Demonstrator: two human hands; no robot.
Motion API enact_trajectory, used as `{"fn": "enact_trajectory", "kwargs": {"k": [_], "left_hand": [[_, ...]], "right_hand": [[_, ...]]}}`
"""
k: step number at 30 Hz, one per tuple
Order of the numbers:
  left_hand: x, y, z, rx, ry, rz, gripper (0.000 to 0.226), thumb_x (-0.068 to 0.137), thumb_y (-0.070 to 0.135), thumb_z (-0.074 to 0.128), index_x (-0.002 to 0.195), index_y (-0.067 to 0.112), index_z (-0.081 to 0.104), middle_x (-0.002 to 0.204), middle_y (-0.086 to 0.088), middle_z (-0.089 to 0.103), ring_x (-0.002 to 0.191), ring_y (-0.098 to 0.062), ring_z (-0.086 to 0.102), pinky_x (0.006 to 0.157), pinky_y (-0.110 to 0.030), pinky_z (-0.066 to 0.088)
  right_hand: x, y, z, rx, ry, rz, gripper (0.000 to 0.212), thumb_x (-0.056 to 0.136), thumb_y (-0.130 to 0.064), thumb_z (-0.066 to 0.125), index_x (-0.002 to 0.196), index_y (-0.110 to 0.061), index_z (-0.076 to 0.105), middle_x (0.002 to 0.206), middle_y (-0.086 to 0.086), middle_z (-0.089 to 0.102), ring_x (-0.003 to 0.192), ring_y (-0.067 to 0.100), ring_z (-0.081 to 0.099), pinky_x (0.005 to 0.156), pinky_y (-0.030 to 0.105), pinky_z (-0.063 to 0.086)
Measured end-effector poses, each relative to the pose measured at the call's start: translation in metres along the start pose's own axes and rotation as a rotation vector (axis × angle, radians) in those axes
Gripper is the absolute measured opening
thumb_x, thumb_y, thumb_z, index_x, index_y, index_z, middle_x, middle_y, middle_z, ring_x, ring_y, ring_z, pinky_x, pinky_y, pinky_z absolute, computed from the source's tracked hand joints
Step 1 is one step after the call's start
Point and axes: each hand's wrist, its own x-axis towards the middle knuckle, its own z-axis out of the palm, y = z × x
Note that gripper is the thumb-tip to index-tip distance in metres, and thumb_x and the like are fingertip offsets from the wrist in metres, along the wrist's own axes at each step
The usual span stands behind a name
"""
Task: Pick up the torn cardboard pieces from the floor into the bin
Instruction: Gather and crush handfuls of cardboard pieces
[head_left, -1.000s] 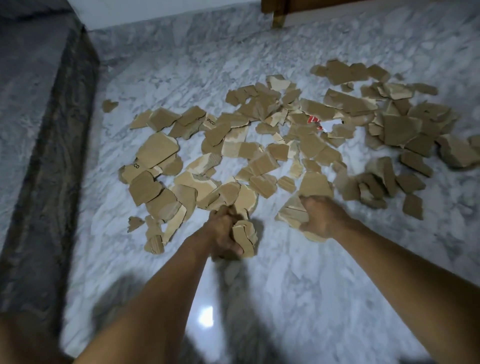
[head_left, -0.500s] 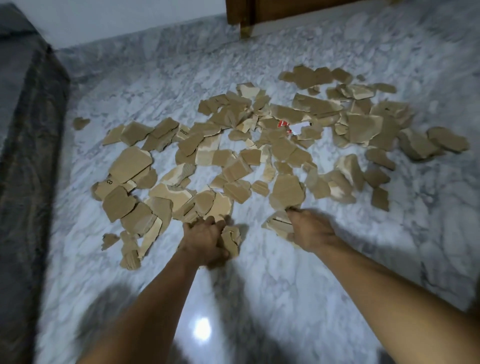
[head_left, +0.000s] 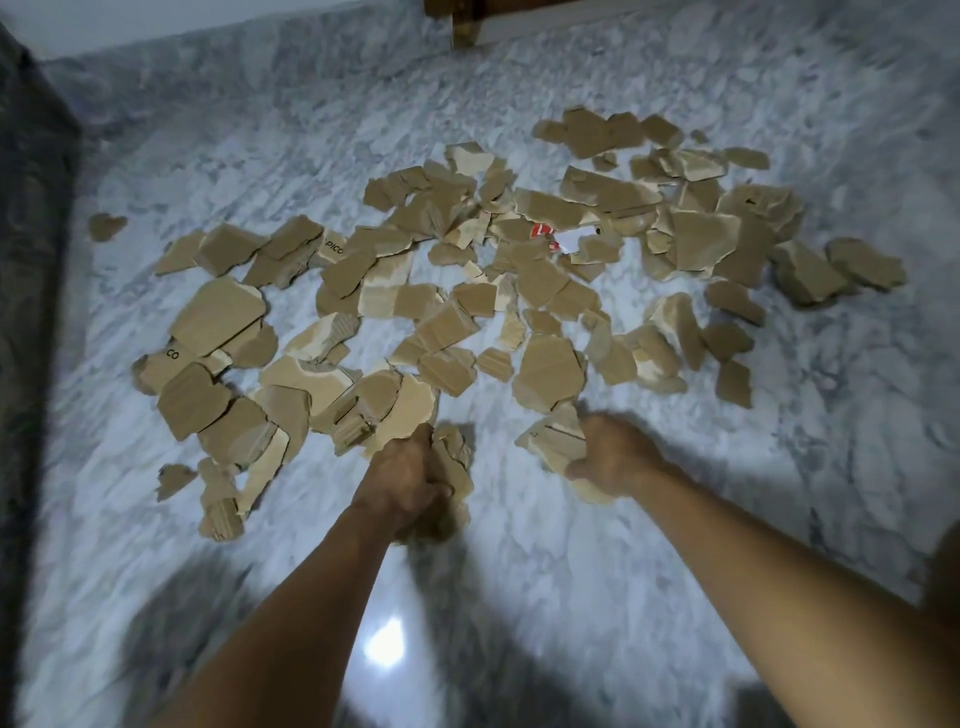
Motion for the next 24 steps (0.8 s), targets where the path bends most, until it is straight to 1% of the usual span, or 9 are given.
{"fn": "enact_trajectory", "kwargs": {"k": [3,6,9,11,15,17,19,21,24], "left_hand": [[0.012,0.003,-0.001,0.076,-0.063,-0.015,0.085,0.069,0.04,0.082,0.138,0.02,0.038,0.119,-0.015,0.065,0.112,-0.036,0.059,0.089,-0.038,0.049],[0.027,0.0,-0.002,0.132,-0.133,-0.031,0.095,0.069,0.041,0.083,0.146,0.018,0.033,0.123,-0.014,0.062,0.117,-0.034,0.057,0.094,-0.038,0.048],[0.04,-0.005,0.001,0.168,-0.17,-0.023,0.098,0.069,0.046,0.082,0.148,0.019,0.031,0.128,-0.012,0.059,0.119,-0.032,0.056,0.097,-0.04,0.049],[0.046,-0.006,0.002,0.19,-0.178,-0.011,0.098,0.07,0.047,0.081,0.149,0.019,0.029,0.131,-0.012,0.057,0.121,-0.032,0.055,0.099,-0.041,0.048],[0.048,-0.006,0.004,0.206,-0.183,-0.017,0.093,0.068,0.048,0.082,0.143,0.02,0.034,0.127,-0.012,0.057,0.118,-0.033,0.056,0.097,-0.042,0.049],[0.047,-0.005,0.002,0.189,-0.18,-0.034,0.086,0.065,0.047,0.084,0.134,0.019,0.041,0.122,-0.011,0.06,0.114,-0.032,0.059,0.094,-0.041,0.052],[0.043,0.002,-0.003,0.182,-0.164,-0.044,0.083,0.061,0.046,0.087,0.128,0.018,0.046,0.119,-0.01,0.062,0.111,-0.029,0.06,0.092,-0.039,0.053],[0.04,0.011,-0.009,0.187,-0.167,-0.056,0.081,0.06,0.043,0.089,0.126,0.016,0.05,0.117,-0.009,0.063,0.109,-0.027,0.062,0.091,-0.036,0.053],[0.038,0.025,-0.021,0.12,-0.214,-0.048,0.077,0.06,0.041,0.09,0.126,0.017,0.057,0.12,-0.01,0.064,0.111,-0.026,0.06,0.093,-0.032,0.05]], "right_hand": [[0.032,-0.01,-0.036,0.323,0.01,0.089,0.091,0.07,-0.045,0.085,0.142,-0.01,0.041,0.125,0.009,0.061,0.113,0.03,0.06,0.068,0.03,0.049],[0.058,-0.023,-0.058,0.425,0.142,0.228,0.115,0.056,-0.068,0.081,0.145,-0.009,0.038,0.128,0.011,0.061,0.114,0.034,0.059,0.084,0.039,0.056],[0.075,-0.033,-0.043,0.263,0.139,0.241,0.091,0.069,-0.062,0.078,0.138,-0.01,0.048,0.13,0.013,0.06,0.118,0.035,0.058,0.09,0.034,0.05],[0.079,-0.039,-0.027,0.201,0.222,0.246,0.078,0.071,-0.056,0.08,0.132,-0.015,0.053,0.134,0.012,0.055,0.124,0.035,0.052,0.099,0.041,0.046],[0.068,-0.049,-0.011,0.042,0.395,0.212,0.083,0.074,-0.049,0.078,0.143,-0.021,0.041,0.145,0.007,0.041,0.136,0.039,0.034,0.112,0.067,0.015],[0.06,-0.048,-0.008,0.064,0.427,0.066,0.084,0.075,-0.046,0.079,0.142,-0.016,0.038,0.144,0.007,0.047,0.133,0.034,0.041,0.114,0.06,0.022],[0.051,-0.04,-0.014,0.25,0.34,-0.036,0.086,0.074,-0.038,0.083,0.142,-0.014,0.036,0.141,0.011,0.05,0.13,0.031,0.046,0.107,0.044,0.038],[0.038,-0.024,-0.034,0.376,0.359,-0.047,0.087,0.073,-0.033,0.086,0.141,-0.015,0.033,0.135,0.012,0.052,0.123,0.031,0.05,0.095,0.037,0.045],[0.014,0.012,-0.077,0.276,0.477,-0.064,0.083,0.068,-0.028,0.089,0.128,-0.024,0.031,0.115,0.007,0.06,0.103,0.031,0.06,0.076,0.036,0.048]]}}
